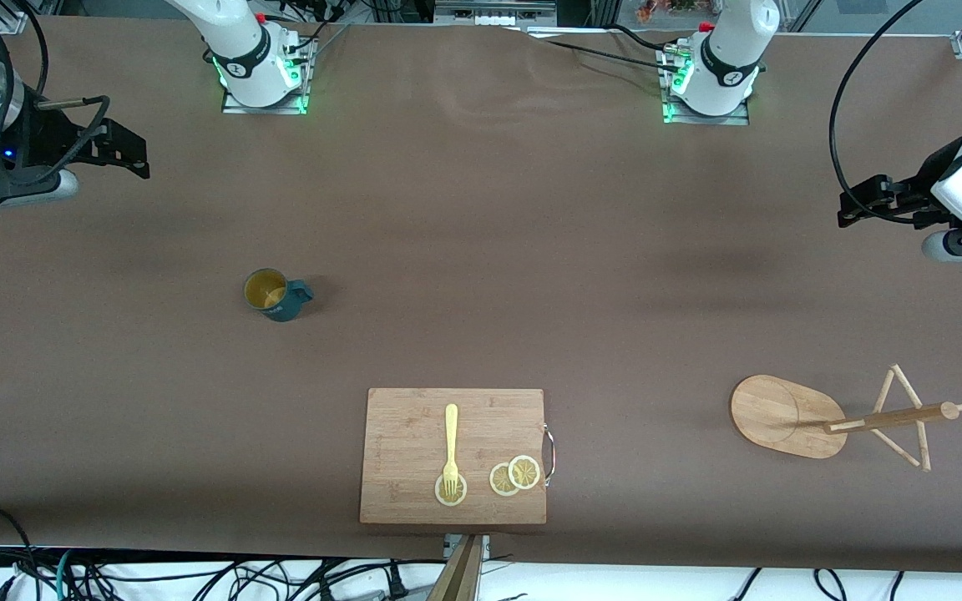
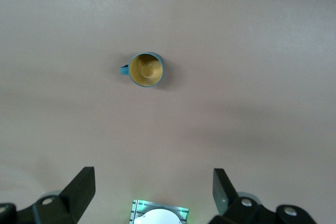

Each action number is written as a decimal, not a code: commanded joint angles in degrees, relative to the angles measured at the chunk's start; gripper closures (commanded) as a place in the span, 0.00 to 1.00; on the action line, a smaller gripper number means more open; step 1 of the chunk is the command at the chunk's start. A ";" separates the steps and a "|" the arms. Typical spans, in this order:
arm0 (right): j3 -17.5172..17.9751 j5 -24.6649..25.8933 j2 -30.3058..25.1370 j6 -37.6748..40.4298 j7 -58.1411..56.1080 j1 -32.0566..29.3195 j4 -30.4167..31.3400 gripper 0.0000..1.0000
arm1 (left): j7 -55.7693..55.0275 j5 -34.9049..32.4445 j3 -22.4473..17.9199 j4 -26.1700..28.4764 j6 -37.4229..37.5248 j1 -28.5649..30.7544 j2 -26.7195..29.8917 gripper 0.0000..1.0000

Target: Pass cup and hang on rack

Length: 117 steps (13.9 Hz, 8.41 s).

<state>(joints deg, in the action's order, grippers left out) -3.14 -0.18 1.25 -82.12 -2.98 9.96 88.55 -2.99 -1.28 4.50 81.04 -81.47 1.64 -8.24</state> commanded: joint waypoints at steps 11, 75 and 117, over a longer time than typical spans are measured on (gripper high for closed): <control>0.32 0.09 1.91 -34.90 -0.63 -0.56 27.97 0.01 | 0.27 -0.13 0.07 -1.50 0.17 0.12 -0.72 0.00; 6.21 -2.11 51.31 -38.64 66.35 44.53 -23.16 1.00 | 0.36 0.40 -0.11 -1.32 0.26 1.53 -2.66 0.00; 4.46 -8.26 21.45 -13.24 40.45 15.80 -15.89 0.00 | 152.29 75.26 -1.95 47.28 -35.07 0.21 -19.60 0.00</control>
<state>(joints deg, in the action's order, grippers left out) 1.02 -7.23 28.41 -95.37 42.04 27.78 65.80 139.02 69.15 2.40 127.97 -115.99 1.51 -24.73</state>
